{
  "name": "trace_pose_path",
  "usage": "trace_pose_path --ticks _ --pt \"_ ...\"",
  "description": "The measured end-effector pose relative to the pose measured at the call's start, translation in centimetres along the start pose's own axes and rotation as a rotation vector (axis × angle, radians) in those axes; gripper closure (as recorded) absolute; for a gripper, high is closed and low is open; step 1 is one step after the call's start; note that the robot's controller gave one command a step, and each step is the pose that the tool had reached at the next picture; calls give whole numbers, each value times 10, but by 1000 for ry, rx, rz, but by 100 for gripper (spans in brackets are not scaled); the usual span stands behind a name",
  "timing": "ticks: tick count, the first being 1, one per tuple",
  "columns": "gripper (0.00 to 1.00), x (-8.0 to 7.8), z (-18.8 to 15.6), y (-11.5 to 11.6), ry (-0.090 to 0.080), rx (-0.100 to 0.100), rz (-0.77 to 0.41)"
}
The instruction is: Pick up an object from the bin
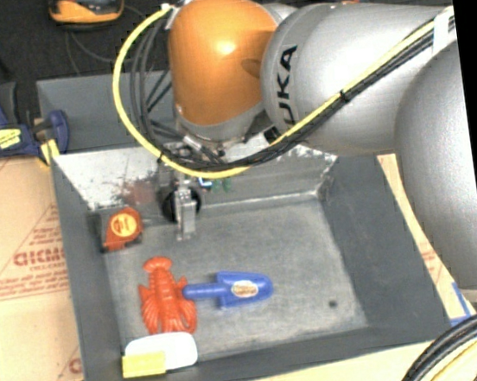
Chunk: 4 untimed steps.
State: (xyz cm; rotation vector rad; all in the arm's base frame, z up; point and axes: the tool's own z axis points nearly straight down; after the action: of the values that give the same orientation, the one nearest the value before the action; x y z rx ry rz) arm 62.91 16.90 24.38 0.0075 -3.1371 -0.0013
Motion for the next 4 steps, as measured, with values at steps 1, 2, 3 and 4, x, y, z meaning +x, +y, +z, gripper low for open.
trace_pose_path --ticks 1,2,3,4 --pt "0 -1 -5 -1 -9 -1 3" --pt "0 17 35 5 -14 -2 -6" --pt "0 18 68 -15 -5 1 -140" --pt "0 34 103 -36 -9 0 -157"
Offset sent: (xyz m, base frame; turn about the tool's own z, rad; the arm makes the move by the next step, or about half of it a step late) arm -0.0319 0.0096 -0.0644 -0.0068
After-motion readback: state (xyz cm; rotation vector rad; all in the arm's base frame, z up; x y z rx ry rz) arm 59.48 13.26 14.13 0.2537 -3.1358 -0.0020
